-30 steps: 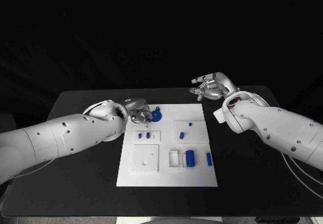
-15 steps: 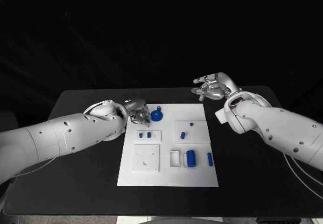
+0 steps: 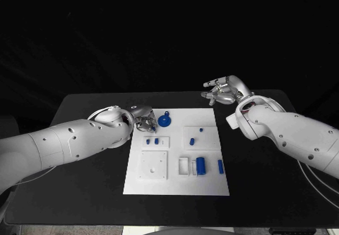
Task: Assemble the parts on the task board
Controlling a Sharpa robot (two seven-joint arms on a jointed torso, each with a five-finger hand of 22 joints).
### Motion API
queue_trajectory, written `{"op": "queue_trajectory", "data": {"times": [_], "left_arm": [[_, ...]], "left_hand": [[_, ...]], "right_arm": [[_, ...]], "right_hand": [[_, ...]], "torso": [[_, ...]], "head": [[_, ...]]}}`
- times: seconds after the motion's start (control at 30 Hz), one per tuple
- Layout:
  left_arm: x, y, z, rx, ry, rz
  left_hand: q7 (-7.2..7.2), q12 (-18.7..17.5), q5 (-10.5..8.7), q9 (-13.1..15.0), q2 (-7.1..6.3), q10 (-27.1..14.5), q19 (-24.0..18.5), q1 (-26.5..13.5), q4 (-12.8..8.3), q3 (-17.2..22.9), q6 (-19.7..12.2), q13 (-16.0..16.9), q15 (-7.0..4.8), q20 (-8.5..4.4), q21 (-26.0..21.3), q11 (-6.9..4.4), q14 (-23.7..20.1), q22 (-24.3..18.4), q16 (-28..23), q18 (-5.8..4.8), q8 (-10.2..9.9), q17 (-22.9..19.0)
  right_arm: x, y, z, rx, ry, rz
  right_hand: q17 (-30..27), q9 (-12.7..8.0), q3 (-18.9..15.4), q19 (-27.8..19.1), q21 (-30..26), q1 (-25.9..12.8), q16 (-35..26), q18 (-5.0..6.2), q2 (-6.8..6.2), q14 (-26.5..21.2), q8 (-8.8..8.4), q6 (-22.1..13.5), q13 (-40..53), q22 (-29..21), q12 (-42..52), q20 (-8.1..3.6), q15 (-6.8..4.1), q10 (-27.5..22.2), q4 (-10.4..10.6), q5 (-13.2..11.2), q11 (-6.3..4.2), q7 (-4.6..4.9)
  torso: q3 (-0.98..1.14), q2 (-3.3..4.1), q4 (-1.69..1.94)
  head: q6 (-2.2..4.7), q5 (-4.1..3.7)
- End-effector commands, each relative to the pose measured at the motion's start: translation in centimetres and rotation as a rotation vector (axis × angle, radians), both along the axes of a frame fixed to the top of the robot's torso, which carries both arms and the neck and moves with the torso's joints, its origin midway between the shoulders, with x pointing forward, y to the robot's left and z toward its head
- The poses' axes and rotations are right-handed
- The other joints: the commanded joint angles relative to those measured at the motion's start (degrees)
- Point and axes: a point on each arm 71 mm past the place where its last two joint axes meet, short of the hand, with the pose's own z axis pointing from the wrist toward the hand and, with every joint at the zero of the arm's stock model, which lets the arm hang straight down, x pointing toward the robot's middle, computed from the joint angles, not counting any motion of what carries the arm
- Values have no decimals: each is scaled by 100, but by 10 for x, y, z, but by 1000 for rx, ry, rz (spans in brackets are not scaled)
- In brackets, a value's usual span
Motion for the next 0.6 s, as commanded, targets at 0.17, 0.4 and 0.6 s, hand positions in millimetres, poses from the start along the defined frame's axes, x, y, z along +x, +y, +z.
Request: {"op": "queue_trajectory", "data": {"times": [0.17,0.4,0.6], "left_arm": [[-2,-4,-6,25,24,-17],[-2,-2,-10,31,31,-13],[-2,-2,-11,33,34,-12]], "left_hand": [[0,32,28,5,47,31,16,-9,30,0,33,10,3,-11,27,-4,43,131,8,45,18,4],[0,32,28,5,47,31,16,-9,30,0,33,10,3,-11,27,-4,43,131,8,45,18,4],[0,32,26,4,47,24,11,3,32,9,27,9,4,-11,35,-2,41,130,3,47,17,5]], "right_arm": [[0,2,0,-2,-2,15],[0,1,0,-2,-2,14],[0,1,0,-2,-2,14]], "right_hand": [[7,-7,-2,-6,31,-16,-15,-61,14,35,-16,4,-4,6,19,13,10,-25,-31,28,-1,-5],[5,-6,1,-8,30,-22,-17,-61,18,36,-16,14,-7,26,17,12,10,-22,-38,30,-1,-5],[5,-6,1,-8,30,-22,-17,-61,18,36,-16,14,-7,26,17,12,10,-22,-38,30,-1,-5]], "torso": [[-1,0,-1],[-1,0,3],[-1,0,-2]], "head": [[-11,-4],[-12,-8],[-19,-5]]}}
